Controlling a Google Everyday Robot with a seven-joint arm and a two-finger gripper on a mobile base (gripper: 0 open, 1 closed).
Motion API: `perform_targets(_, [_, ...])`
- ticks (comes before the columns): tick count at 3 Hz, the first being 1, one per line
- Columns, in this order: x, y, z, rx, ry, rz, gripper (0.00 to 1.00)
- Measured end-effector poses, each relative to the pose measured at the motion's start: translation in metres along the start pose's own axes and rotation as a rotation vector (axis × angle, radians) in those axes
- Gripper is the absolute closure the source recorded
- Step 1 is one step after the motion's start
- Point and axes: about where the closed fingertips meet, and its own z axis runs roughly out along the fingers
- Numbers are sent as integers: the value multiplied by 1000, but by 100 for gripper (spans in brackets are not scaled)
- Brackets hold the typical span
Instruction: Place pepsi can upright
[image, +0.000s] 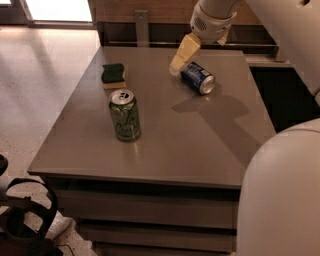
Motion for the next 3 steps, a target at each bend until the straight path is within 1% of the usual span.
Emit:
perform_targets(1, [-9,-5,27,-19,49,14,0])
perform_targets(2, [-14,-13,51,-20,92,41,0])
perform_targets(3, [-17,-26,70,-3,131,79,0])
